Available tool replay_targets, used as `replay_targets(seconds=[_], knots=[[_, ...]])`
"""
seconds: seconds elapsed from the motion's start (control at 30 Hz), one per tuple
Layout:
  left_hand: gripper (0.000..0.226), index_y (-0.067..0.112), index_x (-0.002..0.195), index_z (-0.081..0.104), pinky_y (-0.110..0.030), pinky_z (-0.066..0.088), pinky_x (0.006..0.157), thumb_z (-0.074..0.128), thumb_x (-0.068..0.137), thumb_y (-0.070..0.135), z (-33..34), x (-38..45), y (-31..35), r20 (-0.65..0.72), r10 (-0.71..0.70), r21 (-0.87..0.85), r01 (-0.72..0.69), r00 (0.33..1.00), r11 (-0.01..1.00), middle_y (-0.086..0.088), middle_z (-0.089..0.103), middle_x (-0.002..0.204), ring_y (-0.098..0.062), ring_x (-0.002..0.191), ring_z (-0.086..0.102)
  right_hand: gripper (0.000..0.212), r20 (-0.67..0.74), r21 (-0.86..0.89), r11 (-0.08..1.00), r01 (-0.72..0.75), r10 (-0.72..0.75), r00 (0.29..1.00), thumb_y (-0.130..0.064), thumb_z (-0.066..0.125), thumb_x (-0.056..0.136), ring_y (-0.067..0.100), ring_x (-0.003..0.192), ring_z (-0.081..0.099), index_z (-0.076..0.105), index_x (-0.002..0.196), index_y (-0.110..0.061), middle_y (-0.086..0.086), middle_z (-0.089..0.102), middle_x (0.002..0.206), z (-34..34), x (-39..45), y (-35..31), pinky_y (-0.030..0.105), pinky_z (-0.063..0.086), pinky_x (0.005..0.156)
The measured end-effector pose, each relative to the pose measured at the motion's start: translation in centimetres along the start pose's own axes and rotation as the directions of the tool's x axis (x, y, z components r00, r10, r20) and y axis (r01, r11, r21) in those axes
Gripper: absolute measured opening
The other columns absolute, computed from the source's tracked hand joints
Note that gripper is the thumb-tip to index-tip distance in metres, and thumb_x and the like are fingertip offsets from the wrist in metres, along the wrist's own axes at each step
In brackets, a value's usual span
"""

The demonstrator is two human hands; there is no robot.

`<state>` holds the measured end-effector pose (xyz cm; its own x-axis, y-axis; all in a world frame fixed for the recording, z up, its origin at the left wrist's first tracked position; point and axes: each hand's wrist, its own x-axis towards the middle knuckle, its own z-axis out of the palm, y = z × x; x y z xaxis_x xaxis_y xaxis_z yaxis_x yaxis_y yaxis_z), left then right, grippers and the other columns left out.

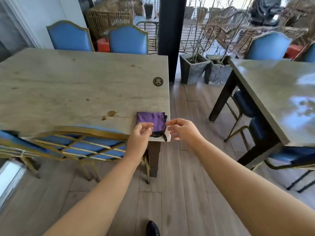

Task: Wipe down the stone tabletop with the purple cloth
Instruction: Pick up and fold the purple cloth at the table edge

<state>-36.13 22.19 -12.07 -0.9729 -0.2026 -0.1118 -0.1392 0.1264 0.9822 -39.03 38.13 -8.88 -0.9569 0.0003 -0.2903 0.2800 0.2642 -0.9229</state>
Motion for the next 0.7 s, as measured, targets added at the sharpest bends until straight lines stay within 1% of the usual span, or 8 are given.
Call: replay_targets(seconds=[0.07,0.13,0.2,0.23,0.33,0.43,0.6,0.7], knots=[[0.017,0.028,0.097,0.066,-0.019,0.045,0.075,0.053,0.095,0.018,0.9,2.5,-0.4,-0.077,-0.019,0.078,0.025,0.997,0.997,0.008,0.068,0.099,-0.009,0.094,0.062,0.033,-0.005,-0.012,1.0,-0.02,0.02,1.0,0.003,0.039,0.089,0.014,0.069,0.054,0.067,0.086,-0.015,0.003,0.064,0.081,-0.4,2.3,0.1,0.023,0.044,0.058],[0.018,0.026,0.1,0.067,-0.025,0.047,0.073,0.053,0.093,0.018,1.6,5.1,-1.1,-0.173,-0.056,0.146,0.082,0.983,0.986,0.002,0.067,0.103,-0.016,0.094,0.063,0.034,0.012,-0.01,0.999,-0.041,0.042,0.999,0.002,0.038,0.09,0.014,0.068,0.054,0.068,0.09,-0.013,0.005,0.064,0.083,-0.5,4.6,0.3,0.024,0.044,0.058],[0.022,0.026,0.103,0.067,-0.034,0.05,0.088,0.053,0.09,0.017,2.3,7.5,-2.0,-0.259,-0.091,0.158,0.136,0.961,0.978,-0.007,0.065,0.113,-0.022,0.103,0.063,0.034,0.042,-0.014,0.998,-0.063,0.064,0.997,0.003,0.036,0.09,0.014,0.064,0.051,0.067,0.098,-0.008,0.007,0.063,0.085,-0.6,6.7,0.4,0.023,0.043,0.057],[0.027,0.024,0.111,0.067,-0.037,0.048,0.094,0.053,0.089,0.016,2.7,8.5,-2.5,-0.296,-0.115,0.163,0.168,0.948,0.972,-0.008,0.062,0.12,-0.022,0.109,0.061,0.034,0.059,-0.021,0.997,-0.071,0.072,0.996,0.003,0.036,0.09,0.014,0.064,0.051,0.067,0.1,-0.006,0.008,0.062,0.085,-0.6,7.8,0.4,0.023,0.043,0.057],[0.04,0.013,0.131,0.056,-0.035,0.042,0.102,0.049,0.092,0.013,3.9,11.0,-3.4,-0.384,-0.177,0.233,0.281,0.906,0.931,-0.009,0.049,0.135,-0.025,0.121,0.051,0.034,0.114,-0.062,0.996,-0.065,0.072,0.991,0.002,0.037,0.09,0.017,0.071,0.053,0.067,0.099,-0.009,0.007,0.063,0.085,-0.2,11.3,0.5,0.025,0.045,0.06],[0.048,0.009,0.14,0.047,-0.039,0.039,0.107,0.051,0.092,0.013,4.5,13.7,-4.4,-0.449,-0.189,0.316,0.353,0.873,0.881,-0.012,0.043,0.141,-0.029,0.128,0.045,0.034,0.197,-0.108,0.993,-0.045,0.065,0.978,0.001,0.038,0.089,0.018,0.074,0.054,0.068,0.099,-0.011,0.005,0.063,0.083,0.3,15.3,0.9,0.027,0.046,0.064],[0.053,0.014,0.136,0.05,-0.044,0.043,0.096,0.064,0.088,0.032,5.2,17.2,-6.1,-0.563,-0.174,0.436,0.469,0.808,0.768,-0.01,0.052,0.132,-0.029,0.119,0.052,0.036,0.38,-0.224,0.975,-0.003,0.09,0.921,-0.002,0.042,0.085,0.015,0.071,0.055,0.068,0.083,-0.027,-0.001,0.065,0.079,0.3,22.0,1.1,0.031,0.047,0.069],[0.052,0.015,0.127,0.055,-0.037,0.044,0.086,0.071,0.082,0.035,5.7,18.5,-6.2,-0.622,-0.224,0.373,0.536,0.75,0.757,-0.006,0.062,0.118,-0.027,0.11,0.058,0.035,0.469,-0.278,0.96,0.03,0.108,0.876,-0.002,0.045,0.085,0.017,0.072,0.055,0.065,0.08,-0.029,0.003,0.065,0.082,0.2,25.3,1.1,0.031,0.045,0.068]])
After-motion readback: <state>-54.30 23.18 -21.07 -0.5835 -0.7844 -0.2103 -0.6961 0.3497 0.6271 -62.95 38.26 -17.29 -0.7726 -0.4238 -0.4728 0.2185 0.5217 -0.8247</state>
